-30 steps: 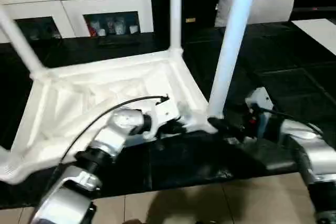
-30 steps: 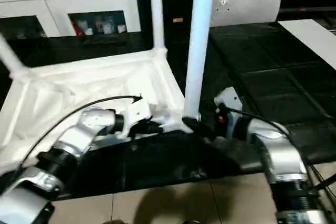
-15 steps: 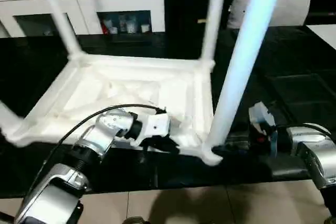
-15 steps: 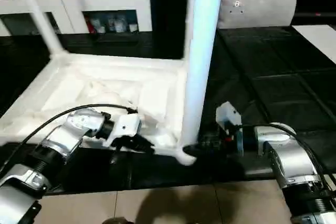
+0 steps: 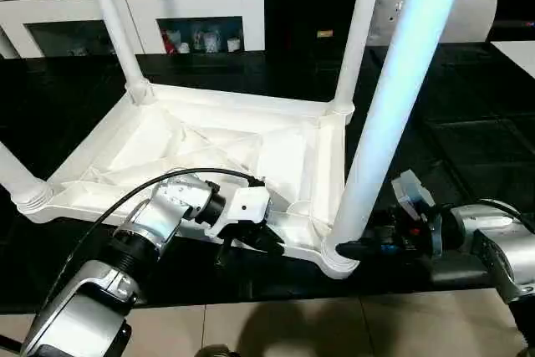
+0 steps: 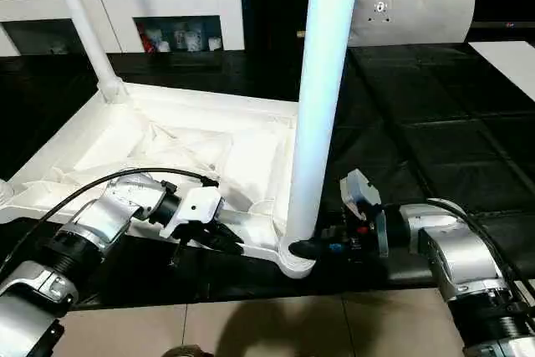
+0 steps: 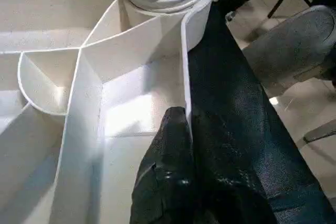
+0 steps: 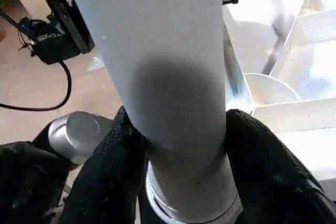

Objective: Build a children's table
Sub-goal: Rotate leg to tighten

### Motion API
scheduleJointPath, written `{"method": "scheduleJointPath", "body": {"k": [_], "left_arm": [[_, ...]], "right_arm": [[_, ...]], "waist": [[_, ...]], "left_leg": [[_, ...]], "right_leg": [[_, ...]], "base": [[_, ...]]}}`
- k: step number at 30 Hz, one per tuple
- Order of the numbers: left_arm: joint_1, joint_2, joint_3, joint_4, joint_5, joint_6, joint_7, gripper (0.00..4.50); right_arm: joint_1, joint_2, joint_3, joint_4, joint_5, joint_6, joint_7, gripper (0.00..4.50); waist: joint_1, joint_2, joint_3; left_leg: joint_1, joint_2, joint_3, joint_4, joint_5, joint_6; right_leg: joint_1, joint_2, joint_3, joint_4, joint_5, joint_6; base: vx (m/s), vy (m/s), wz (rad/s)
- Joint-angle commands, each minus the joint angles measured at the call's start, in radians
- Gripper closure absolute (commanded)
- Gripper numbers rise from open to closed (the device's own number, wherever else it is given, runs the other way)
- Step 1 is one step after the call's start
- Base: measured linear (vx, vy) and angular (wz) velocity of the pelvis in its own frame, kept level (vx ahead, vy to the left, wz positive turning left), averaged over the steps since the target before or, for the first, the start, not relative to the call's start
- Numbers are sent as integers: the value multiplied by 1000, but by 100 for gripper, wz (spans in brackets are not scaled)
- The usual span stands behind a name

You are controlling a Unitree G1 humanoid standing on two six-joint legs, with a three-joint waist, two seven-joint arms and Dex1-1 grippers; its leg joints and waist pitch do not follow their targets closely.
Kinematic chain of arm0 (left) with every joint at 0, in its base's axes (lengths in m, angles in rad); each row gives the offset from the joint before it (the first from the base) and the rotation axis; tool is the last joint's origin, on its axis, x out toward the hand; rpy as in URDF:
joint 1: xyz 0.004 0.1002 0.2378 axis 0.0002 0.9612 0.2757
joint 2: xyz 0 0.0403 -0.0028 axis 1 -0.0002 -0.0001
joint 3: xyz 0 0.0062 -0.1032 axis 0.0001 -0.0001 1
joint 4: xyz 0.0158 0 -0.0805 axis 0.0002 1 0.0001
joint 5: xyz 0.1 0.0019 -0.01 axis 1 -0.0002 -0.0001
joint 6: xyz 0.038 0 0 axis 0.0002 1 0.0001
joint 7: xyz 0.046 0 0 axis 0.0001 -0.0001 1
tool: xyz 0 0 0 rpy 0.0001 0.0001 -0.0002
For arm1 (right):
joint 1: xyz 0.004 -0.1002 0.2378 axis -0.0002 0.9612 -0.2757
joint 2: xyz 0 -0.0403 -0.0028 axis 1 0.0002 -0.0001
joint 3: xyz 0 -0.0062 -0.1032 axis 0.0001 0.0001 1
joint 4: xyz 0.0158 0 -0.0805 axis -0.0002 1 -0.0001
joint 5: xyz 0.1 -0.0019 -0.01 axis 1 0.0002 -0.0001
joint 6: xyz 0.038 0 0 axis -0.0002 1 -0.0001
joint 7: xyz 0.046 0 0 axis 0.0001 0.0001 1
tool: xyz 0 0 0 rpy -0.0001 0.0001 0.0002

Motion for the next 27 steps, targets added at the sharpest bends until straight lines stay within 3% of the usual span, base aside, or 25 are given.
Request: {"method": "scheduleJointPath", "body": {"k": [1, 5, 6, 8, 10, 12, 13, 14, 15, 17, 19, 20, 23, 27], "left_arm": [[2, -14, -9, -42, -4, 35, -3, 450], [13, -50, 19, -78, -8, 143, 92, 450], [16, -67, 28, -87, -7, 173, 133, 450], [17, -97, 43, -98, -4, 211, 201, 450], [13, -132, 58, -104, 6, 244, 280, 450], [10, -162, 68, -110, 15, 272, 343, 450], [1, -205, 82, -112, 35, 307, 438, 450], [1, -205, 82, -112, 35, 307, 438, 450], [-6, -242, 90, -112, 52, 336, 511, 450], [-10, -270, 88, -112, 76, 355, 568, 450], [-10, -276, 82, -112, 87, 354, 578, 450], [-9, -280, 80, -111, 90, 350, 584, 450], [-8, -276, 86, -113, 85, 342, 582, 450], [-9, -242, 82, -101, 91, 305, 550, 450]], "right_arm": [[3, 21, -3, -39, 28, 37, -38, 245], [-22, 110, -23, -27, -31, 87, -269, 251], [-37, 146, -34, -10, -56, 87, -349, 252], [-57, 200, -48, 12, -87, 90, -458, 253], [-77, 242, -49, 30, -124, 95, -555, 254], [-91, 285, -58, 37, -140, 112, -642, 256], [-110, 342, -70, 50, -159, 122, -750, 256], [-110, 342, -70, 50, -159, 122, -750, 256], [-131, 389, -82, 75, -188, 103, -847, 256], [-147, 430, -104, 98, -191, 90, -905, 256], [-151, 441, -112, 103, -186, 81, -910, 256], [-151, 442, -107, 100, -186, 74, -898, 201], [-136, 419, -94, 71, -166, 59, -823, 187], [-119, 381, -104, 58, -157, 37, -770, 141]], "waist": [[-3, -22, -69], [-14, -20, -63], [-24, -21, -57], [-42, -22, -58], [-68, -22, -58], [-79, -22, -59], [-88, -23, -59], [-92, -22, -61], [-94, -27, -64], [-94, -25, -62], [-89, -25, -68], [-86, -25, -69], [-83, -21, -70], [-77, -17, -68]], "left_leg": [[7, 65, -21, -63, -91, 111], [10, 58, -20, -65, -120, 86], [12, 53, -21, -66, -142, 69], [12, 45, -23, -64, -156, 49], [15, 46, -27, -65, -172, 41], [12, 44, -26, -63, -174, 60], [8, 49, -27, -65, -161, 57], [9, 48, -28, -65, -155, 55], [8, 45, -26, -62, -139, 58], [8, 43, -23, -61, -130, 69], [3, 45, -24, -62, -94, 90], [2, 46, -24, -62, -82, 96], [-2, 51, -24, -61, -57, 121], [1, 52, -23, -61, -77, 121]], "right_leg": [[60, -96, 60, -78, -363, -80], [56, -95, 55, -90, -437, -62], [54, -94, 49, -101, -494, -47], [59, -96, 43, -110, -546, -20], [57, -92, 39, -114, -543, -18], [59, -93, 44, -114, -529, -20], [58, -92, 47, -105, -498, -39], [58, -92, 45, -106, -490, -46], [61, -94, 47, -104, -472, -48], [59, -94, 49, -106, -476, -50], [64, -93, 55, -94, -411, -60], [65, -92, 56, -91, -386, -63], [65, -92, 58, -82, -309, -88], [66, -94, 59, -84, -325, -95]], "base": [[0, 0, 0], [0, 0, 0], [0, 0, 0], [0, 0, 0], [0, 0, 0], [0, 0, 0], [0, 0, 0], [0, 0, 0], [0, 0, 0], [0, 0, 0], [0, 0, 0], [0, 0, 0], [0, 0, 0], [0, 0, 0]]}}
